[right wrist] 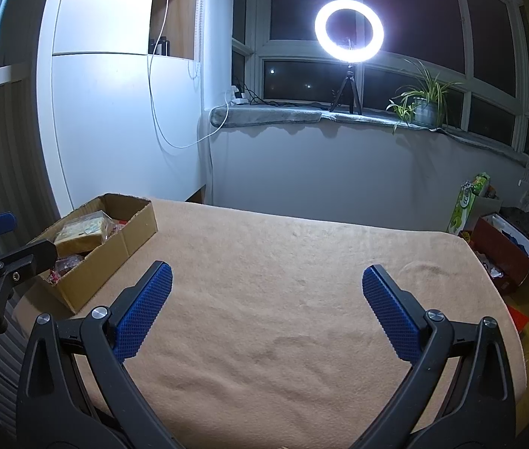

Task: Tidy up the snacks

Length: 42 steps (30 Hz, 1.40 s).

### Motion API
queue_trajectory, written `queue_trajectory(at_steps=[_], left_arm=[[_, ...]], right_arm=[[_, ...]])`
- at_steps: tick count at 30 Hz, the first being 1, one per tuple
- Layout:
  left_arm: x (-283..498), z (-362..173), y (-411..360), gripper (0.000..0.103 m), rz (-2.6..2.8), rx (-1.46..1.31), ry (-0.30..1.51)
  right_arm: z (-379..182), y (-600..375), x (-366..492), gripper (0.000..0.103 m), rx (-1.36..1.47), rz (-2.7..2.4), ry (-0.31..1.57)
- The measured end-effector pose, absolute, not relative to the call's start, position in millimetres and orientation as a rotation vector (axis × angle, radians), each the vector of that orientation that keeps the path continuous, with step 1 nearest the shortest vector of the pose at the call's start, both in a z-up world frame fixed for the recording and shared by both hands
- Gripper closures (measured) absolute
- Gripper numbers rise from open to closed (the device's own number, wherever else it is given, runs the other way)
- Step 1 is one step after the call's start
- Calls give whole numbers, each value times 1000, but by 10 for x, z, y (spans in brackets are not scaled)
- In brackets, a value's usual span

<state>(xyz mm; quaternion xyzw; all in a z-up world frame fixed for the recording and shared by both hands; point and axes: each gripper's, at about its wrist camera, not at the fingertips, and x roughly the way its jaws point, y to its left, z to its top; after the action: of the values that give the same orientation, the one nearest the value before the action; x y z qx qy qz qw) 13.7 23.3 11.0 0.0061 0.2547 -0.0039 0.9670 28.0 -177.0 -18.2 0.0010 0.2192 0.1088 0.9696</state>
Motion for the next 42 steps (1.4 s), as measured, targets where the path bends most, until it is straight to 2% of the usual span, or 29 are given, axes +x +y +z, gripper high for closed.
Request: queue_trajectory(at_steps=[42], left_arm=[[160, 123, 241, 1, -12, 23, 517]], right_arm=[[-183, -1811, 283, 0, 3, 221, 445]])
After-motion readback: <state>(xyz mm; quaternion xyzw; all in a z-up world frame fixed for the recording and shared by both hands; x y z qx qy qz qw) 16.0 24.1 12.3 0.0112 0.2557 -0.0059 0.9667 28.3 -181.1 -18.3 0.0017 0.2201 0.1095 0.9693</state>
